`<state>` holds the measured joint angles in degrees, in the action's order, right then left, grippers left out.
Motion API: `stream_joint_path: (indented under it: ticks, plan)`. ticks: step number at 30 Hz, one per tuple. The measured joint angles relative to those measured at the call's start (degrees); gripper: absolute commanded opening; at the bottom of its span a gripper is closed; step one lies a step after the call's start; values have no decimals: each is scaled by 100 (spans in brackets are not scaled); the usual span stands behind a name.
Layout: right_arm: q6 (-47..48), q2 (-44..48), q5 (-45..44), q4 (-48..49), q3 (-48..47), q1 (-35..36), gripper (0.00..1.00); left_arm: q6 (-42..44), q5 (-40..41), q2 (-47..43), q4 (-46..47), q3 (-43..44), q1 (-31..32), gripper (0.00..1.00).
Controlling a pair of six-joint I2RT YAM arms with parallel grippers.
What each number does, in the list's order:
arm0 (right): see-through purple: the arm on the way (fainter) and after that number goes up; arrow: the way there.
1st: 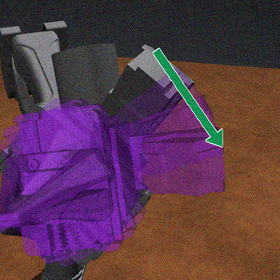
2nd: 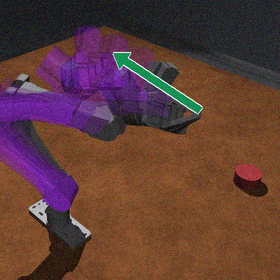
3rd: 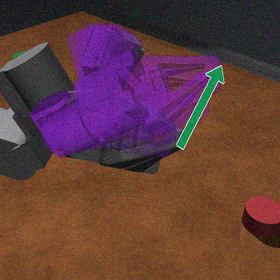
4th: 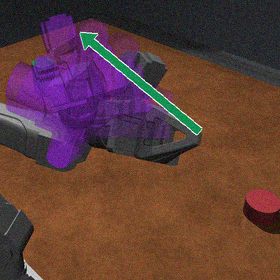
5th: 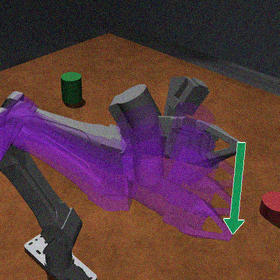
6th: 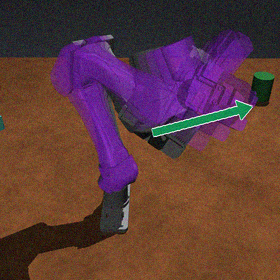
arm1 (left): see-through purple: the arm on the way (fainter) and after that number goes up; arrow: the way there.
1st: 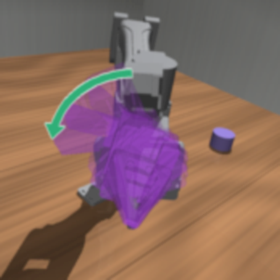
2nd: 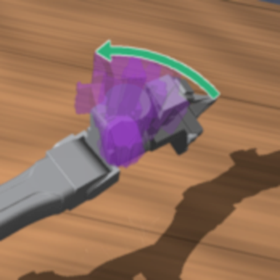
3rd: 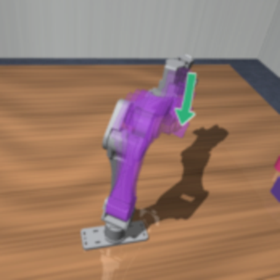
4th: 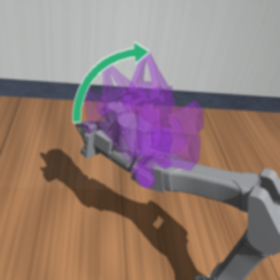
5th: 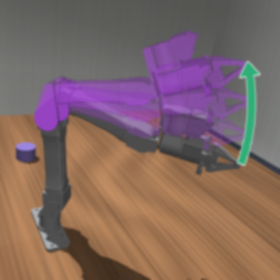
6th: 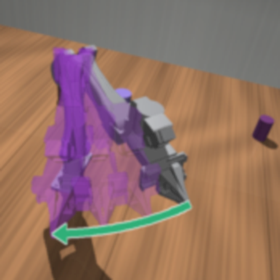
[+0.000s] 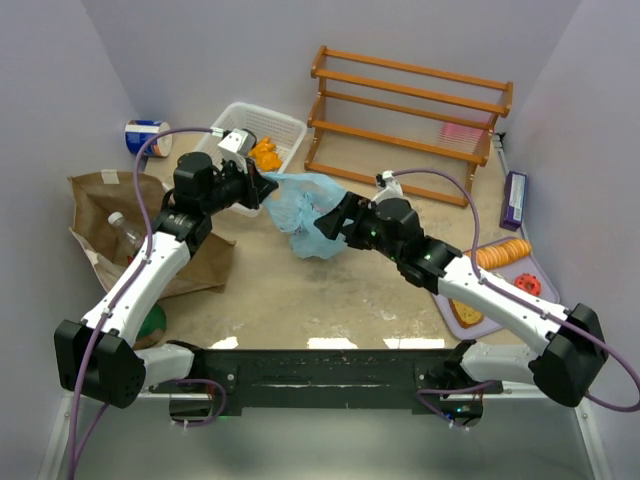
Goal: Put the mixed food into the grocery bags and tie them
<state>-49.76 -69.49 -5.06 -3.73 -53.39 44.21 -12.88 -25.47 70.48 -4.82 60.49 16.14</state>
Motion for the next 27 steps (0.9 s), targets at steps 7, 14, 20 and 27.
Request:
stream_joint_path:
  ticks: [7,14,20,27]
  plan:
    - [-761,-352,-442,903,118,0,85,-2,-4,0,2,0,0,0]
    - [-1314,-1259,-448,1276,116,0,58,13,-46,-24,48,-2,0,0]
    - [-1281,-1165,-844,1176,90,-52,19,149,208,-225,15,-11,0,0]
    - [-116,138,-2170,472,-452,-199,14,402,1722,-992,-219,-11,-426,0]
